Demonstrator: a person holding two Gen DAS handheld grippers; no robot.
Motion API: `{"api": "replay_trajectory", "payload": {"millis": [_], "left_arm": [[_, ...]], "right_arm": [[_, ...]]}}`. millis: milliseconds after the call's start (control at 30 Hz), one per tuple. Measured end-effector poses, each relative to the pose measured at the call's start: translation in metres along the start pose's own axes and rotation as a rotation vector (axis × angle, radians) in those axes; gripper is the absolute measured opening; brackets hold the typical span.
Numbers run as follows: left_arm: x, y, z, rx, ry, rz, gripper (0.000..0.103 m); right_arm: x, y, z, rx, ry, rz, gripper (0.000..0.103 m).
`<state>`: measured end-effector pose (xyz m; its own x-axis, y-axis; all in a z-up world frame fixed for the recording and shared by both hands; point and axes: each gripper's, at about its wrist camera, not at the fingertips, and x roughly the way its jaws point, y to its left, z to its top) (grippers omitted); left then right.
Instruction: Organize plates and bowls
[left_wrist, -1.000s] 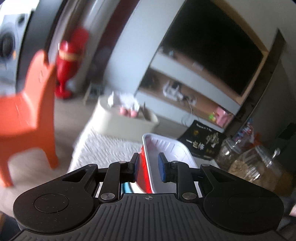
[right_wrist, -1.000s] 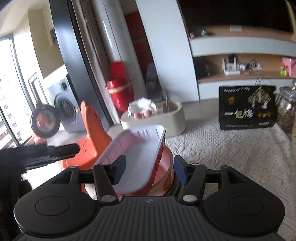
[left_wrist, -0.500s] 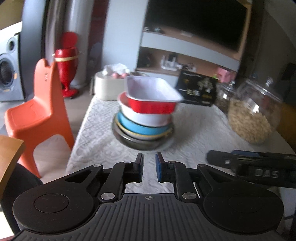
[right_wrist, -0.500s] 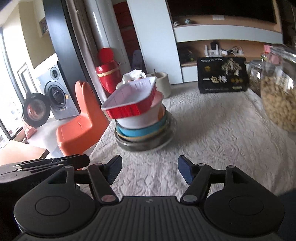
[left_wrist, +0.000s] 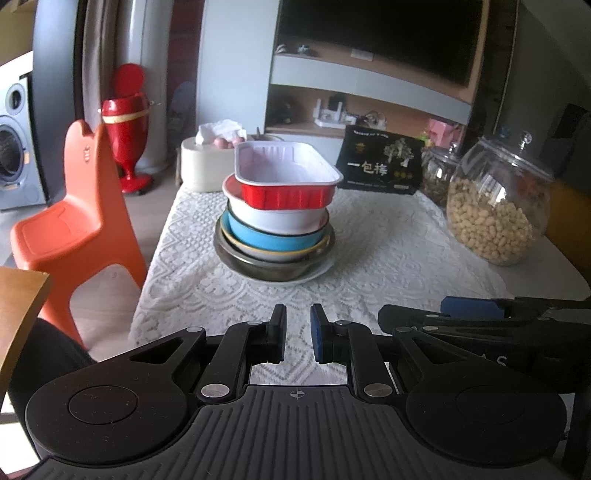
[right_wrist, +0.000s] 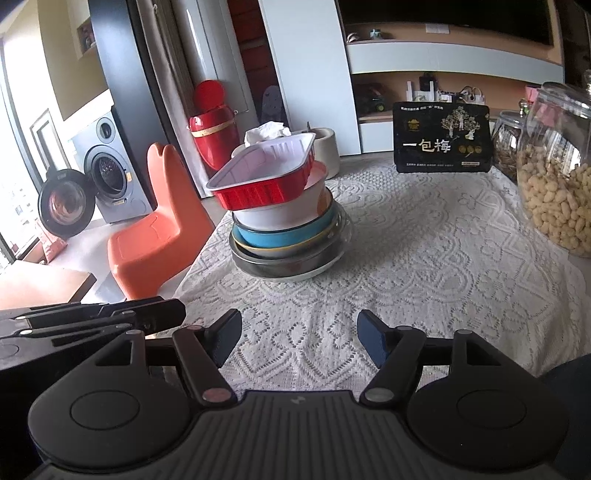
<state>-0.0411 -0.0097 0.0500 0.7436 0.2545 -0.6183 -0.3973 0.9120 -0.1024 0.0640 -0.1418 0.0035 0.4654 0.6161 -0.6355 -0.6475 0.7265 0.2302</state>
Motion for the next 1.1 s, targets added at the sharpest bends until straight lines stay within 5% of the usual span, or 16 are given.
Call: {"api": "replay_trajectory", "payload": {"millis": [1100], "left_arm": [[0.0022, 0.0031, 0.0022, -0.004, 0.0, -0.002, 0.017]], "right_arm": [[0.0028, -0.0004, -0.0003, 0.003, 0.008, 0.013, 0.071]]}}
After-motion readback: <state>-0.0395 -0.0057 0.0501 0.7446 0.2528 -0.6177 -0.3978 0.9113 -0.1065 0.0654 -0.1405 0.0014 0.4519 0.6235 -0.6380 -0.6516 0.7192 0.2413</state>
